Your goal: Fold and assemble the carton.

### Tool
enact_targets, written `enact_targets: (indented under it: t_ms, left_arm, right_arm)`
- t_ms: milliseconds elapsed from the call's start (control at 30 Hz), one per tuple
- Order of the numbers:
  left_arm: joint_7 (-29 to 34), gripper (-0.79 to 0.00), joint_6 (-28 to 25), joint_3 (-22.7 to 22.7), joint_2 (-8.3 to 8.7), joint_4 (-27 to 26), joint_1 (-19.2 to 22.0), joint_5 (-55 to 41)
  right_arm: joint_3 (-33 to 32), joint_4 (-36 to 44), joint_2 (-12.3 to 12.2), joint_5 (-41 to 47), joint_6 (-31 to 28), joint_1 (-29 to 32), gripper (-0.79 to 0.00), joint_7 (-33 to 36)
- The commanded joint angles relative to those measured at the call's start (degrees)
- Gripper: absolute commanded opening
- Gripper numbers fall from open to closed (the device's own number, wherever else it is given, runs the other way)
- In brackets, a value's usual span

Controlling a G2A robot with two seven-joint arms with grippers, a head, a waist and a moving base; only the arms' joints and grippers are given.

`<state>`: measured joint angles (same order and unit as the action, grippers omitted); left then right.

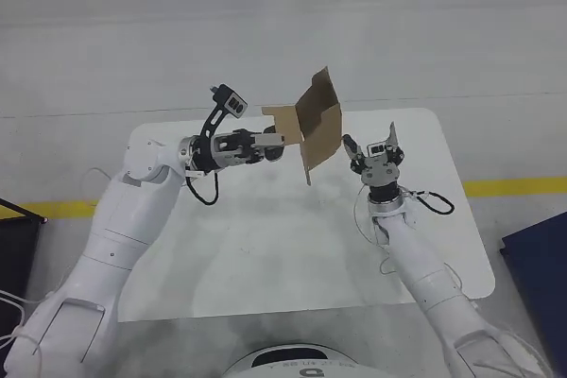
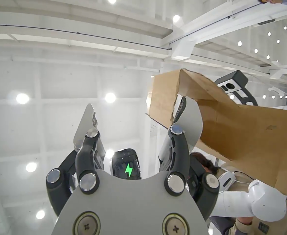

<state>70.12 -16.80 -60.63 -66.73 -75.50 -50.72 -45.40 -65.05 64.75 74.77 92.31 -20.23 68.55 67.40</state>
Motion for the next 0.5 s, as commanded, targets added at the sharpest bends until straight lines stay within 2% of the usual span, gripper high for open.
enact_targets:
  t_ms: [0, 67, 133, 467]
  left_arm:
    - [0.06, -0.785, 0.13, -0.06, -0.05, 0.14, -0.08, 0.0]
    - [0.43, -0.785, 0.21, 0.02, -0.13, 0.16, -0.18, -0.17]
    - [0.78, -0.785, 0.4, 0.21, -0.24, 0.05, -0.2, -0.42]
    - [2.08, -0.785, 0.89, 0.72, -0.74, -0.56, 0.0, -1.18]
  right_arm:
    - [-0.44, 0.5, 0.14, 0.21, 0.79, 0.17, -0.2, 1.78]
    - [-0.66, 0.5, 0.18, -1.74, 0.55, 0.26, -0.209, 3.24]
    - [-0.47, -0.57, 0.2, -6.43, -2.13, -0.08, -0.215, 1.84]
    - [1.28, -5.76, 1.64, -11.82, -3.94, -2.66, -0.197, -0.28]
